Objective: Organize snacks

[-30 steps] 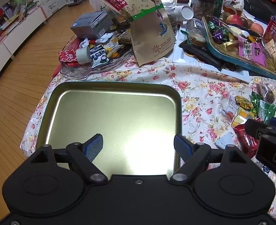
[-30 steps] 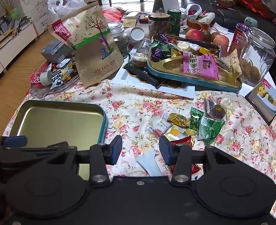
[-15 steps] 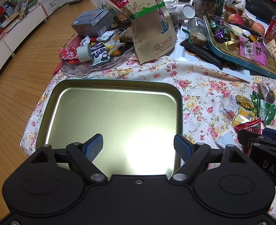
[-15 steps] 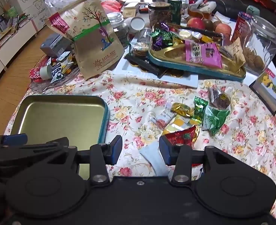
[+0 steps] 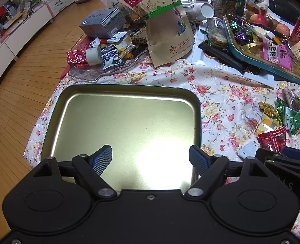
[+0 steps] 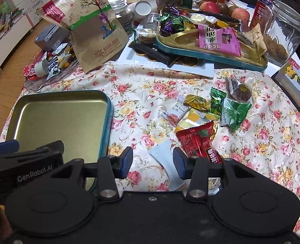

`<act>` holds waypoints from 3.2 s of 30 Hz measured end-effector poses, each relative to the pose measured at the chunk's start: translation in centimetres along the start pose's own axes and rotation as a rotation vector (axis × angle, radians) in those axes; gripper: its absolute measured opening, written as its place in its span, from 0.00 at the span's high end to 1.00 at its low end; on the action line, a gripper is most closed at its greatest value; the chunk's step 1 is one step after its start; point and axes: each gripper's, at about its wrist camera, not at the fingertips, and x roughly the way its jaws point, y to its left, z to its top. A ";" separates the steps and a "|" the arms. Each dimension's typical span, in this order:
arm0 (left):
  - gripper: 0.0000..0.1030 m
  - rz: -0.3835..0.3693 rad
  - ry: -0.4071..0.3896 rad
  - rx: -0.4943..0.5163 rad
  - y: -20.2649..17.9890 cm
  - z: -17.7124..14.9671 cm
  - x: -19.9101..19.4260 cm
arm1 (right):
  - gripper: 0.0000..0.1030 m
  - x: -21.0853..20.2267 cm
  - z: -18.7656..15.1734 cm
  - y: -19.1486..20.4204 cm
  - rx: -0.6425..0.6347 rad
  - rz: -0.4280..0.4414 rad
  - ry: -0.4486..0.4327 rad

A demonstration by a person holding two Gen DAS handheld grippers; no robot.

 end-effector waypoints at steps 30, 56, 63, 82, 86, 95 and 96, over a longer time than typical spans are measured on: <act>0.19 0.007 0.024 0.007 -0.3 -0.2 0.2 | 0.55 0.4 -0.1 0.3 -0.020 0.004 0.018; 0.19 0.011 0.013 0.018 -0.6 -0.5 -0.1 | 0.55 -0.2 -0.6 0.0 -0.017 0.011 0.033; 0.26 -0.002 0.048 0.007 -0.7 -0.5 0.3 | 0.55 -0.5 -0.7 0.2 -0.021 0.030 0.029; 0.26 -0.041 -0.074 0.085 -6.5 1.8 -3.3 | 0.55 -1.2 1.1 -9.3 0.294 0.041 0.032; 0.28 -0.101 -0.056 0.107 -8.4 3.0 -3.6 | 0.55 -1.8 1.1 -12.9 0.375 0.002 -0.002; 0.31 -0.171 0.030 0.172 -12.2 4.1 -2.0 | 0.55 -1.1 -0.8 -18.0 0.439 -0.048 0.007; 0.36 -0.183 0.057 0.173 -12.5 3.7 -1.5 | 0.55 -0.6 -1.0 -18.0 0.433 -0.045 0.027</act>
